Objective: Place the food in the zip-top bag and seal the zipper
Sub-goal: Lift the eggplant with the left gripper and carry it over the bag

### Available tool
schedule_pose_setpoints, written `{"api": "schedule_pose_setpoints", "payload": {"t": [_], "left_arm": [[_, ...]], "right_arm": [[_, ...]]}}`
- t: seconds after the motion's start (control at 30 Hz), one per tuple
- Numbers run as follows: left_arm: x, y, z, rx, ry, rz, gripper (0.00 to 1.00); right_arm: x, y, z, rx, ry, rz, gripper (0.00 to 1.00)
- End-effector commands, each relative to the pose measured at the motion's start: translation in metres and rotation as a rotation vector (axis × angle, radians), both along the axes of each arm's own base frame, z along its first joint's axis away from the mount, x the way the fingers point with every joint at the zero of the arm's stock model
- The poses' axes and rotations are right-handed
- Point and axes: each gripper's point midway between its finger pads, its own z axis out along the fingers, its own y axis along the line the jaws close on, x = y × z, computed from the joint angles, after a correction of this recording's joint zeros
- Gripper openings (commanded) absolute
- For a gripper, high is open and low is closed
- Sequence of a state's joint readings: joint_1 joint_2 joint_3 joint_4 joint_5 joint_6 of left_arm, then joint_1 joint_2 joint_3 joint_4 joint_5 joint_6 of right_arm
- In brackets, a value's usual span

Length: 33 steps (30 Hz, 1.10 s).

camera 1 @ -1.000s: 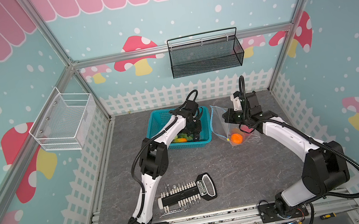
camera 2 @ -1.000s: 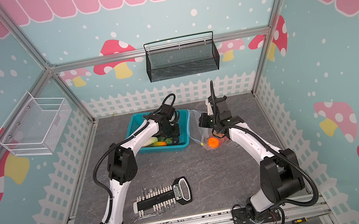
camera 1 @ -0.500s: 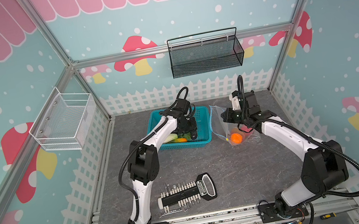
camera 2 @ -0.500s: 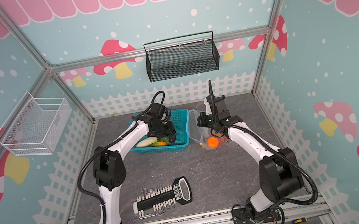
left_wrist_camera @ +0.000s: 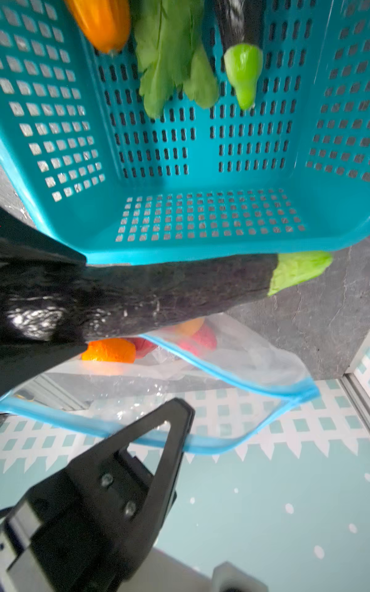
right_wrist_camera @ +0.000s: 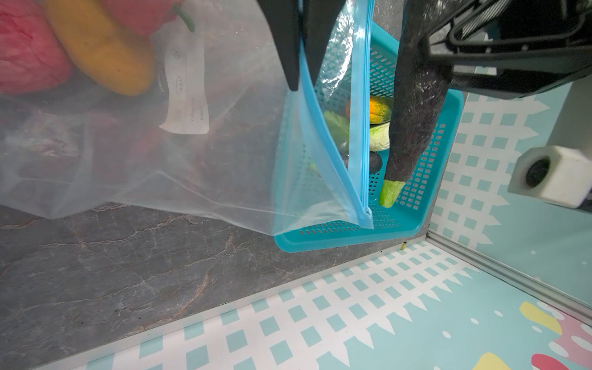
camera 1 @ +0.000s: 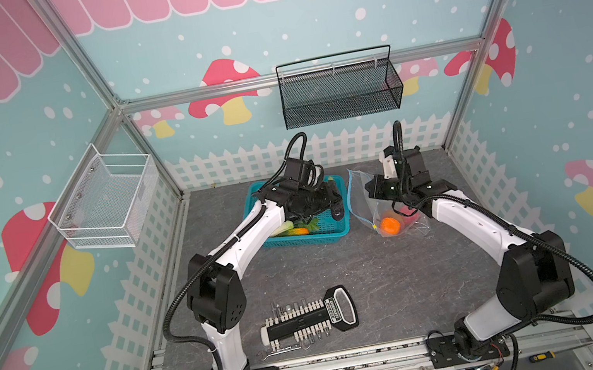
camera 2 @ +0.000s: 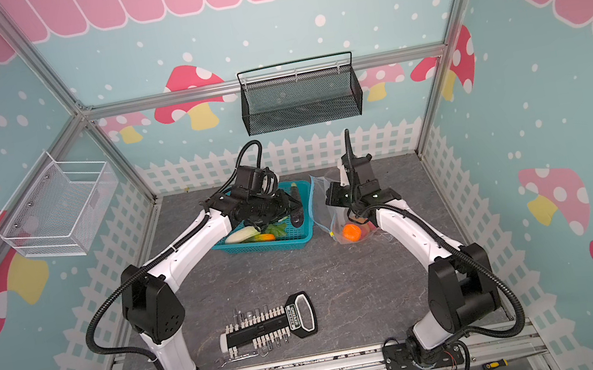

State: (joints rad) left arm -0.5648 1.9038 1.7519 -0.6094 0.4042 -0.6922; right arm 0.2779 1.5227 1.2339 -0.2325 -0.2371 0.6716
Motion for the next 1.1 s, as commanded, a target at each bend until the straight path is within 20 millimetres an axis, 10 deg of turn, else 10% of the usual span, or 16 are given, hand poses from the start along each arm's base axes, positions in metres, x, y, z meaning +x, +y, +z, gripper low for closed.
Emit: {"api": "schedule_pose_setpoints", "payload": {"t": [0.0, 0.4, 1.07], "left_arm": [[-0.002, -0.011, 0.038, -0.067, -0.065, -0.007, 0.29], [0.015, -0.037, 0.079, -0.07, -0.384, 0.062, 0.29], [0.002, -0.045, 0.024, -0.065, -0.262, 0.023, 0.29]], "right_arm": [[0.003, 0.005, 0.013, 0.024, -0.018, 0.004, 0.01], [0.001, 0.015, 0.016, 0.052, -0.013, 0.022, 0.01], [0.0, 0.013, 0.044, 0.063, -0.067, 0.013, 0.01]]}}
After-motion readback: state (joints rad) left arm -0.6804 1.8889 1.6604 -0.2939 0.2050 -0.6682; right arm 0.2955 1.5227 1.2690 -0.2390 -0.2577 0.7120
